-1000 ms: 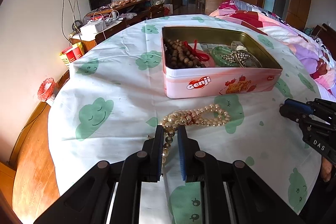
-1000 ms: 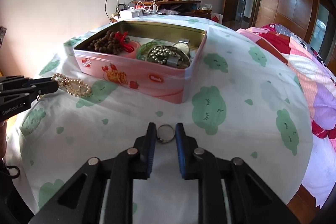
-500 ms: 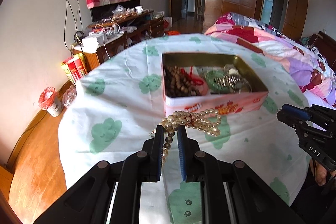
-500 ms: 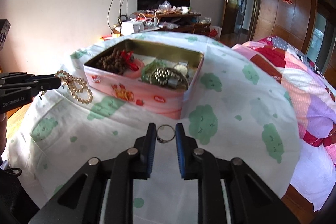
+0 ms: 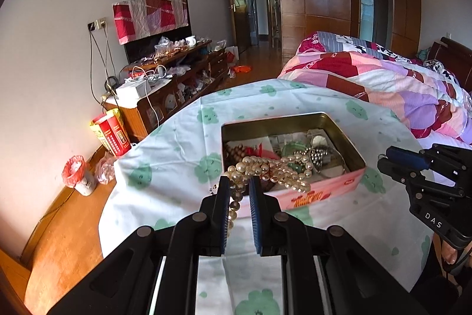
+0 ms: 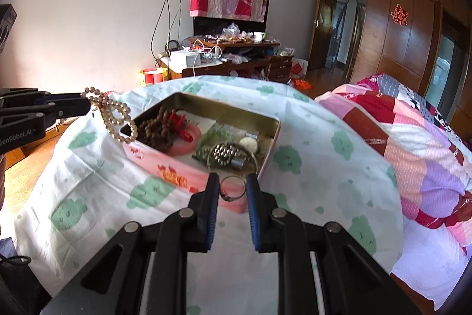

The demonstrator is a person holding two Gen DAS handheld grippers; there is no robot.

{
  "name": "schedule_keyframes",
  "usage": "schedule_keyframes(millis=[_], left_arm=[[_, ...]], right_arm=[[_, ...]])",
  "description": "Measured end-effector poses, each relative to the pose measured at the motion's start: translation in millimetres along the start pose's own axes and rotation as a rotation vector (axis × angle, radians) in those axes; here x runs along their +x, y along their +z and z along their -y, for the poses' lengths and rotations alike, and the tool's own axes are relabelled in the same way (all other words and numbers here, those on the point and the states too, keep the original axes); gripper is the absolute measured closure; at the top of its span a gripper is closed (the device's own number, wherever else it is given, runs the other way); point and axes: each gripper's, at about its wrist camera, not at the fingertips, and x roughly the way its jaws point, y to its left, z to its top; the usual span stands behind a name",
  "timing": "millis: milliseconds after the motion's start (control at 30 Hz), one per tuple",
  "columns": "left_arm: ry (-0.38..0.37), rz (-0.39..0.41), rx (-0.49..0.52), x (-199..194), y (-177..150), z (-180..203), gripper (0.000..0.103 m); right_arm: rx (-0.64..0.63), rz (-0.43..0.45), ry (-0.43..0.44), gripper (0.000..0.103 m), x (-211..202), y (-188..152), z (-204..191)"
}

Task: Organize jewelry
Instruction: 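Carry pearl necklace and silver ring into the tin and open both tools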

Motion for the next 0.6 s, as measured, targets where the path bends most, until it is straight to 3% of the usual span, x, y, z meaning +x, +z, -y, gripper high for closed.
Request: schedule_keyframes(millis=[600], left_arm=[[0.035, -0.014, 0.032, 34, 22, 4, 0.090]], right_arm=[[-0.027, 0.039, -0.011, 0.082, 14, 35, 7]])
